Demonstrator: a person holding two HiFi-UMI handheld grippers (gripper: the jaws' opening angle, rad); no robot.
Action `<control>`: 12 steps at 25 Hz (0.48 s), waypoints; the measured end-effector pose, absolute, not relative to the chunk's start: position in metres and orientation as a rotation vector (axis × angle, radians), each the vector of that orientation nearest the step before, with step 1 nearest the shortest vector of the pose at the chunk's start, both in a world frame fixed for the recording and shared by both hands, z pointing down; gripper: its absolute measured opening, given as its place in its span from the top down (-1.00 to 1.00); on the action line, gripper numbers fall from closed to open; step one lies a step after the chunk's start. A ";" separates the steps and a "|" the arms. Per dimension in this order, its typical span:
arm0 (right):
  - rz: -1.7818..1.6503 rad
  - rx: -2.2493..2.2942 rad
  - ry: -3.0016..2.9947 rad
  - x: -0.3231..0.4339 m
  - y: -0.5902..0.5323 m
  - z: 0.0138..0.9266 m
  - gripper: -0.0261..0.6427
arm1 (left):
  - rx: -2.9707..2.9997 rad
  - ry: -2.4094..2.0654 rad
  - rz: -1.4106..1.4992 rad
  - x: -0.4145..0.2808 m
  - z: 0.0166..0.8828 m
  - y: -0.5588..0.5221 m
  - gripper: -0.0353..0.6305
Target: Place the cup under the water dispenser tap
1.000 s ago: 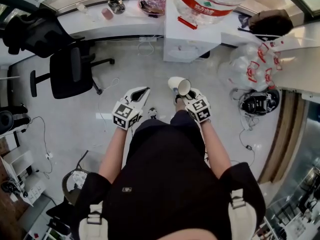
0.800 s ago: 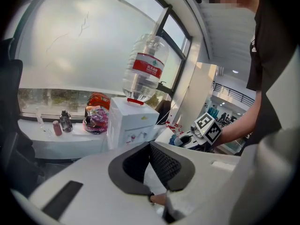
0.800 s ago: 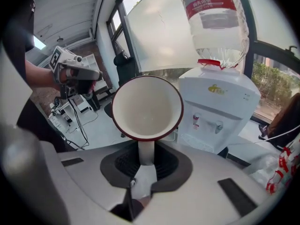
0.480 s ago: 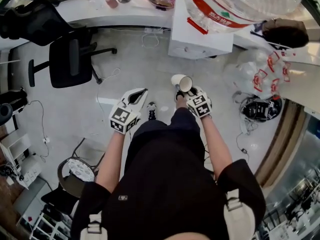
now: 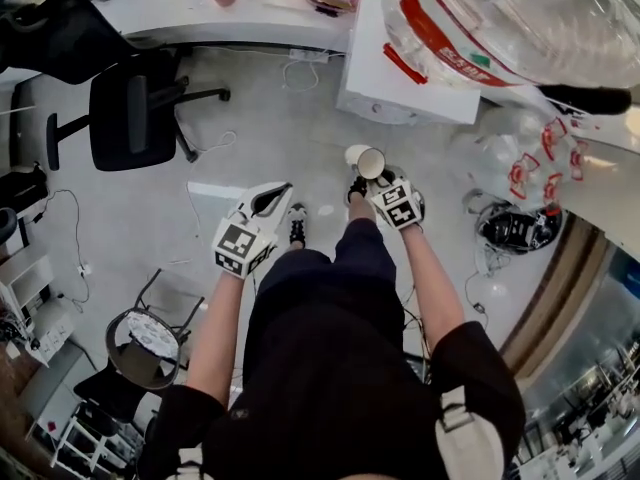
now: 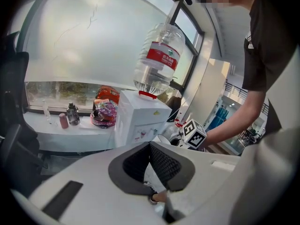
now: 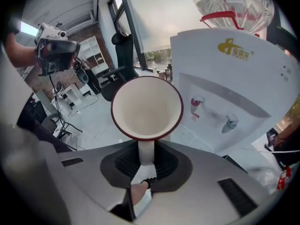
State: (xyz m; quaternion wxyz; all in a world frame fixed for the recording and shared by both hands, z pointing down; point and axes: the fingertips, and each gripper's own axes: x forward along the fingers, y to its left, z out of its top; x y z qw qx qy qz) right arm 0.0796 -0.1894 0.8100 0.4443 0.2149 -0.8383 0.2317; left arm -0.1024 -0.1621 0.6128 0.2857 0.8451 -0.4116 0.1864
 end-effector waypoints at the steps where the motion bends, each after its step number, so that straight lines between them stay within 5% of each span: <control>1: 0.565 0.523 -2.066 0.081 -0.191 0.817 0.81 | 2.256 -1.104 0.501 -0.103 0.614 -0.164 0.89; 12: 0.554 0.488 -1.971 0.090 -0.218 0.894 0.81 | 2.181 -1.144 0.516 -0.107 0.646 -0.160 0.89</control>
